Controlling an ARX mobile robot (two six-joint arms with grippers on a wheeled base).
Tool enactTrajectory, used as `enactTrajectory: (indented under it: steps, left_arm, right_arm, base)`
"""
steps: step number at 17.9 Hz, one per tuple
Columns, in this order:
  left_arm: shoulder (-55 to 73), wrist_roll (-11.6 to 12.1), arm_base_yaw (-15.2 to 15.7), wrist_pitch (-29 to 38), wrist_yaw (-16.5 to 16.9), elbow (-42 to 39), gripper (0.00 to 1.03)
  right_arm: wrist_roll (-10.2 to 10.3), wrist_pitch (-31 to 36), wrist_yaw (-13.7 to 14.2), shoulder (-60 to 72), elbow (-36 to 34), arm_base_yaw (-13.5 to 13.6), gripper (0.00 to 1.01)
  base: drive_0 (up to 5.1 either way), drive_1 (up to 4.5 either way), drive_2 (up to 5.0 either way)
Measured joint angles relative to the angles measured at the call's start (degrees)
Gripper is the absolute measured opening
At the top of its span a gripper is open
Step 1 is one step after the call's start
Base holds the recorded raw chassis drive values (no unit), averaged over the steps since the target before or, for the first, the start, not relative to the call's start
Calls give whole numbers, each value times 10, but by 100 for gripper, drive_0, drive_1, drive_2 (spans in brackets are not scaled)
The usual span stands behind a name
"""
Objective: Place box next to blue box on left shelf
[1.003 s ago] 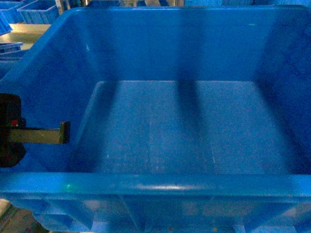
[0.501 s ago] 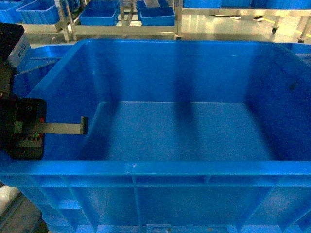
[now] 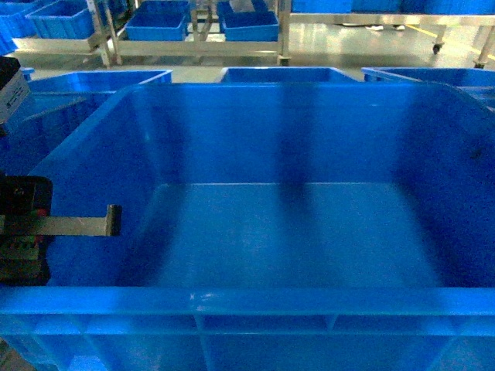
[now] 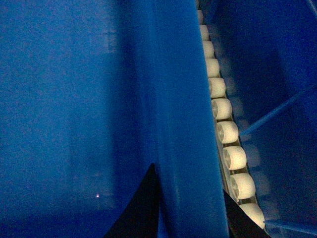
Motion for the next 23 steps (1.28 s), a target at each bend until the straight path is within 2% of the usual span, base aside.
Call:
enactTrajectory:
  steps: [1, 2, 3, 4, 6, 7, 8, 9, 10, 11, 12, 14, 16, 17, 18, 19, 20, 21, 22, 23]
  left_arm:
    - [-2, -9, -6, 0, -14, -3, 21]
    - [-1, -20, -21, 5, -49, -12, 30]
    - [-4, -25, -28, 6, -57, -14, 39]
    - [-8, -26, -30, 12, -65, -15, 49]
    - [-20, -25, -34, 59, -98, -21, 69]
    - [-30, -16, -32, 105, -120, -30, 77]
    - [-46, -4, -33, 153, -125, -39, 87]
    - [-66, 16, -44, 219, -125, -42, 97]
    - [-84, 38, -56, 277, -130, -42, 99]
    - [-96, 61, -65, 324, -133, -43, 98]
    - [-105, 83, -69, 364, -144, -51, 98]
    - [-117, 112, -70, 394, -160, -73, 98]
    - [-124, 141, -69, 389, -188, -83, 98]
    - [-124, 148, -69, 389, -189, -84, 98]
    - [-125, 161, -65, 418, -175, -92, 96]
    - [-144, 172, -41, 491, -92, -131, 85]
    - [-190, 182, -4, 527, -18, -190, 71]
    - [-219, 185, 21, 527, 16, -220, 60]
    - [-244, 186, 42, 526, 47, -246, 47]
    - [-270, 186, 63, 520, 74, -271, 35]
  right_arm:
    - [4, -1, 5, -4, -1, 4, 17]
    - [8, -4, 10, -11, -3, 9, 17]
    - [26, -2, 28, -12, -10, 17, 23]
    - [45, 12, 73, -3, -16, 29, 35]
    - [63, 35, 78, -6, -18, 33, 53]
    - [68, 68, 92, -16, -22, 37, 62]
    - [73, 109, 83, -35, -29, 45, 71]
    - [68, 184, 87, -63, -45, 62, 82]
    - [50, 256, 104, -85, -51, 75, 93]
    - [34, 314, 113, -100, -53, 78, 100]
    - [19, 354, 128, -112, -63, 78, 97]
    - [-4, 390, 154, -123, -99, 74, 98]
    - [-13, 396, 167, -137, -110, 66, 98]
    - [-16, 396, 169, -138, -110, 66, 98]
    - [-29, 427, 132, -139, -118, 57, 95]
    - [-59, 466, 25, -162, -150, 29, 82]
    - [-75, 468, -41, -197, -187, 4, 69]
    - [-84, 467, -76, -216, -213, -8, 56]
    - [-88, 464, -100, -234, -231, -17, 43]
    - [-90, 461, -110, -254, -247, -28, 32]
  base:
    - [0, 0, 0]
    - [0, 0, 0]
    - [0, 0, 0]
    - [0, 0, 0]
    - [0, 0, 0]
    - [0, 0, 0]
    - [0, 0, 0]
    - [0, 0, 0]
    - [0, 0, 0]
    - [0, 0, 0]
    - [0, 0, 0]
    - [0, 0, 0]
    - [0, 0, 0]
    - [0, 0, 0]
    - [0, 0, 0]
    - [0, 0, 0]
    - [0, 0, 0]
    - [0, 0, 0]
    - [0, 0, 0]
    - [0, 0, 0]
